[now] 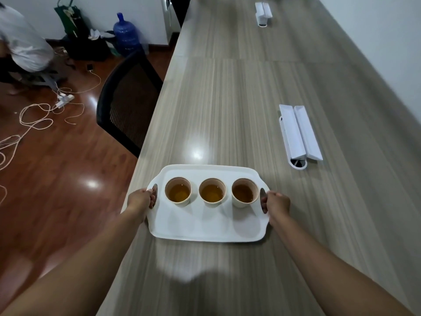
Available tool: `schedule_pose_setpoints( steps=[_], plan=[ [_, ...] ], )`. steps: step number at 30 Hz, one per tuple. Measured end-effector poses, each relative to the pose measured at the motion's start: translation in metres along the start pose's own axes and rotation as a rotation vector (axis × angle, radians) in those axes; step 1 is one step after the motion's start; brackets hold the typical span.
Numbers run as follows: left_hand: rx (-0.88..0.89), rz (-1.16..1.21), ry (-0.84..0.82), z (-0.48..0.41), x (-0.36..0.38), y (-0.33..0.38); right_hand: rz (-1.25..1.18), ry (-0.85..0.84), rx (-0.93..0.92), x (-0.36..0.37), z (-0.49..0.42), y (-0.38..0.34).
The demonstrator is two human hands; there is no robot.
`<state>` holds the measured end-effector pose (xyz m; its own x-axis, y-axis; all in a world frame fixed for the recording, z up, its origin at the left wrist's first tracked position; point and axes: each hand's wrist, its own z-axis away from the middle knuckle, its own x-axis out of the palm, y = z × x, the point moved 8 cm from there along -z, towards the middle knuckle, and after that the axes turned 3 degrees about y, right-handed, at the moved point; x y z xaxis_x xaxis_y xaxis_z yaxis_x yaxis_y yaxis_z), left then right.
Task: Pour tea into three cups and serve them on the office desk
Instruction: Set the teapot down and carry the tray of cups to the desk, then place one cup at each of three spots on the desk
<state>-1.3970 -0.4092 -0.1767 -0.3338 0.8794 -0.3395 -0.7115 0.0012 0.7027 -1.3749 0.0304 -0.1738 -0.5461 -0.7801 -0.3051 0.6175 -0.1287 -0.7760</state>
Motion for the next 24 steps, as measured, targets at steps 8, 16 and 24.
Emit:
schedule_pose_setpoints(
  steps=[8,16,24],
  plan=[
    [0.002,0.016,-0.029,-0.008,0.006,0.008,0.240,-0.039,-0.151,0.004,-0.007,-0.020],
    [0.017,0.012,-0.042,-0.007,0.007,0.011,0.518,-0.348,-0.676,0.033,0.059,-0.054],
    [0.014,-0.013,-0.041,-0.009,0.005,0.010,0.719,-0.316,-0.816,0.053,0.075,-0.053]
  ],
)
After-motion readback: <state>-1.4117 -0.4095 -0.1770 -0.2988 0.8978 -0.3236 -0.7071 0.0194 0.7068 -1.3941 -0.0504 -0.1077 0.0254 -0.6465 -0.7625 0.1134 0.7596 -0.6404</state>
